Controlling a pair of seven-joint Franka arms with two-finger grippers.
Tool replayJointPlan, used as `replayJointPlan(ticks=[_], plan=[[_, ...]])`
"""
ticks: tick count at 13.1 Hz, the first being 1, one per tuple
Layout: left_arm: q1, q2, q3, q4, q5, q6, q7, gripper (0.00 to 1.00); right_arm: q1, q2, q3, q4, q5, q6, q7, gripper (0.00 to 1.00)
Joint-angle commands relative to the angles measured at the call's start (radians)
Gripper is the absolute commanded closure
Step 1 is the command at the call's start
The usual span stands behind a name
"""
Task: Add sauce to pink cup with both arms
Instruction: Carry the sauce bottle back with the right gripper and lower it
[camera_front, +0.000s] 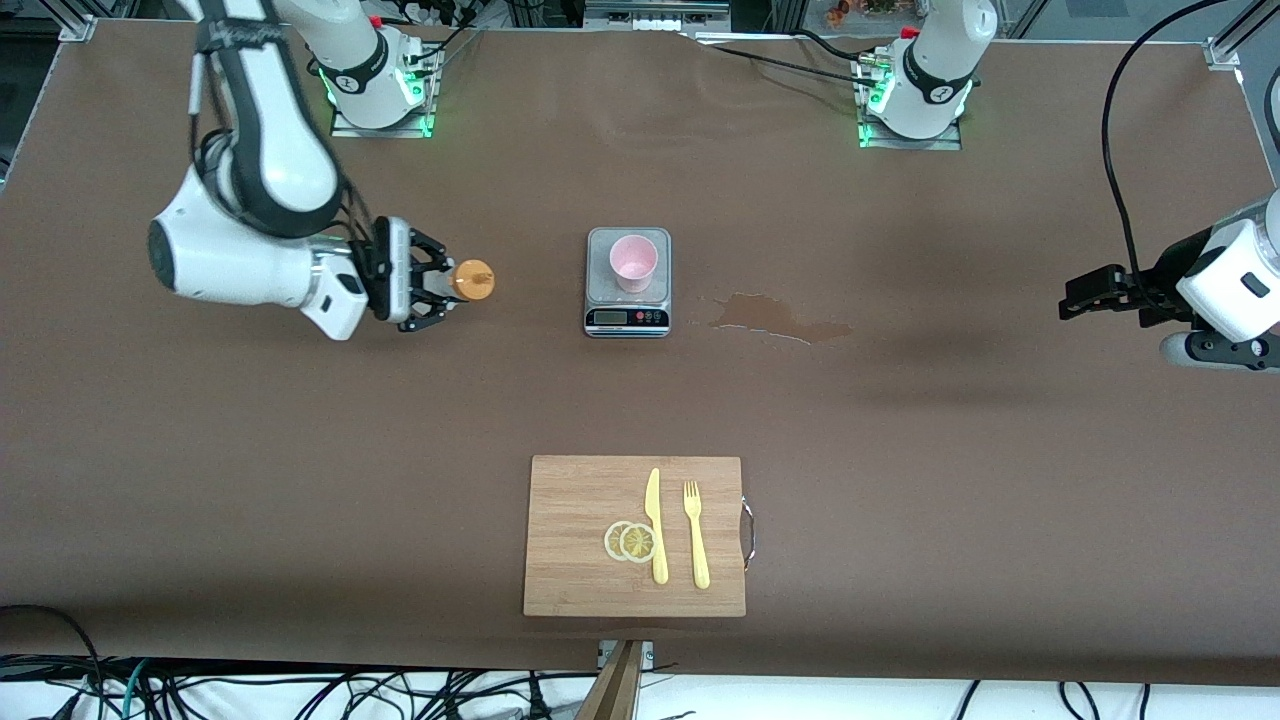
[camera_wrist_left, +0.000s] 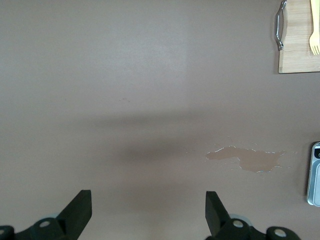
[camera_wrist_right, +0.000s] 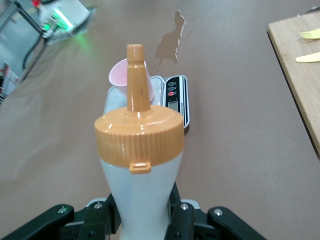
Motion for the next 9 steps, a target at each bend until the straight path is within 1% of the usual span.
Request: replayJointPlan(ticks=[1,3,4,6,9], plan=[[-0.002,0.013,0.002,0.032,0.002,-0.023,0.011,0.00,-0.122,0.094,0.008,-0.004,0.158,-0.157,-0.251,0.82],[-0.002,0.013,0.002,0.033,0.002,-0.023,0.011,0.00,-0.210,0.206,0.008,0.001,0.240,-0.291,-0.453,0.82],[-0.004,0.013,0.002,0.032,0.002,-0.023,0.011,0.00,-0.247,0.262,0.008,0.007,0.263,-0.346,-0.530,0.82],[0.001,0.024,0.004,0.033,0.002,-0.023,0.011,0.00,-0.305,0.344,0.011,0.047,0.267,-0.437,-0.633,0.79],[0.004,0.028,0.005,0.061,0.007,-0.023,0.011,0.00,-0.365,0.450,0.017,0.111,0.267,-0.488,-0.775,0.79]])
